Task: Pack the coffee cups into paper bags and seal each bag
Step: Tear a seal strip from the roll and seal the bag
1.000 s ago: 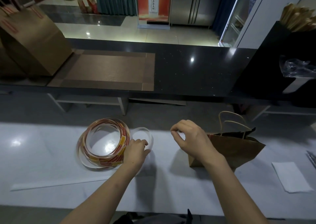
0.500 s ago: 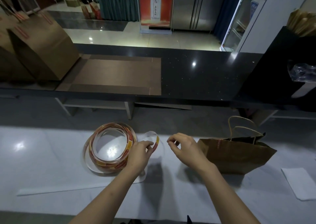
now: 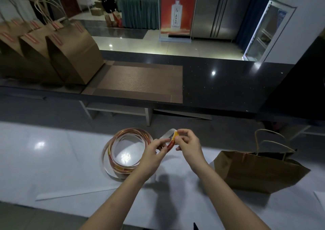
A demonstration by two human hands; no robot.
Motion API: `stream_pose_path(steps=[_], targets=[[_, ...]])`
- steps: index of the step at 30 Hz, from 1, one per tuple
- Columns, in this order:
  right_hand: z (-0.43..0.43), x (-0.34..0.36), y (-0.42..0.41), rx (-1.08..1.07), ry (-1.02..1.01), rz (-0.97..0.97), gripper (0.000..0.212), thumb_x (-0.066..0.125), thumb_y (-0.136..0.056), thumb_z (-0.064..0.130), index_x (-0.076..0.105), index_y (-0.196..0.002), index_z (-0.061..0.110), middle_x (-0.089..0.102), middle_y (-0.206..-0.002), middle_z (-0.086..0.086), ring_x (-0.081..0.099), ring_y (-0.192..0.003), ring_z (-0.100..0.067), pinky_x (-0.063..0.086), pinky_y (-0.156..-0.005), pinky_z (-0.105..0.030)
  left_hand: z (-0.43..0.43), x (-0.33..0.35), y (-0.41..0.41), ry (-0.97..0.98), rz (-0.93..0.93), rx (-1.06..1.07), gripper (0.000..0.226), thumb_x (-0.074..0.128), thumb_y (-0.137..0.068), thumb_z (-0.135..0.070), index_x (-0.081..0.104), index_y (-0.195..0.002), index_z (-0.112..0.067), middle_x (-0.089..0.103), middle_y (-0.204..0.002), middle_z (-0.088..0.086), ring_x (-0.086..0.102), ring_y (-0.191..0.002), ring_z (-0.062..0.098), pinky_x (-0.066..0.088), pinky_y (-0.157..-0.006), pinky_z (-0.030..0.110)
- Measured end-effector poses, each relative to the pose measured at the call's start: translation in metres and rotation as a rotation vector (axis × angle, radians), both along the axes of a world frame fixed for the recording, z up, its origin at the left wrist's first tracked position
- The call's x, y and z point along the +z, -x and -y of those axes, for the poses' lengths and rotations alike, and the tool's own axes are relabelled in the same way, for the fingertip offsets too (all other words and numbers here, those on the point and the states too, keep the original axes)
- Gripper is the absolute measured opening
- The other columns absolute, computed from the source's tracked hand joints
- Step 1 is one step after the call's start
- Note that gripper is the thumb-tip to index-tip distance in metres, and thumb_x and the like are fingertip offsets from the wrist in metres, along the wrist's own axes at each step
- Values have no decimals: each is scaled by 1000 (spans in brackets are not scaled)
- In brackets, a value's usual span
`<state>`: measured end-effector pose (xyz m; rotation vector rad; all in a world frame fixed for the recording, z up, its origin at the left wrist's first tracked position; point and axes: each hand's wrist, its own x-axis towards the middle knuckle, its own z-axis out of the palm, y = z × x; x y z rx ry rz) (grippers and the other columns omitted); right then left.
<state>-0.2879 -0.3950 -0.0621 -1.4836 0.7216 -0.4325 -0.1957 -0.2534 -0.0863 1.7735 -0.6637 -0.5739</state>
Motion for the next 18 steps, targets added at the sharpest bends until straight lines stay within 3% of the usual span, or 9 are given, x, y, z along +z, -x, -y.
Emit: stream_pose_path(steps=[4, 8, 11, 14, 18], targets=[[-2, 0, -8, -25, 3, 14, 16, 68, -101, 16, 64, -116, 21, 77, -92, -2, 73, -89, -23, 60, -74, -31, -6, 6, -1, -35, -17, 28, 30, 63, -103, -18, 69, -131, -26, 67, -100, -2, 63, -93, 12, 52, -77, 18], [-6, 5, -10, 57, 55, 16, 17, 68, -101, 14, 62, -115, 21, 74, -87, -7, 68, -78, -18, 56, -72, -29, -11, 18, -1, -18, -106, 96, 25, 56, -106, -21, 71, -126, -22, 70, -105, 0, 65, -98, 14, 53, -72, 13], [-12, 11, -9, 168, 109, -8, 17, 69, -100, 18, 62, -116, 21, 77, -91, -3, 72, -84, -13, 57, -72, -26, -10, 25, -1, 46, -235, 201, 25, 54, -107, -28, 77, -112, -17, 72, -97, 6, 65, -94, 19, 54, -74, 19], [-18, 11, -10, 247, 176, -63, 17, 71, -100, 21, 64, -115, 24, 77, -93, 4, 74, -88, -8, 56, -71, -20, -11, 26, -5, 77, -338, 258, 34, 54, -106, -39, 79, -102, -16, 75, -95, 10, 68, -99, 29, 56, -86, 37], [-22, 6, -12, 321, 256, -100, 14, 71, -99, 24, 66, -112, 28, 75, -98, 9, 73, -92, -6, 60, -78, -22, -12, 26, -11, 50, -385, 283, 42, 57, -103, -48, 78, -93, -13, 74, -88, 10, 69, -99, 32, 56, -94, 43]])
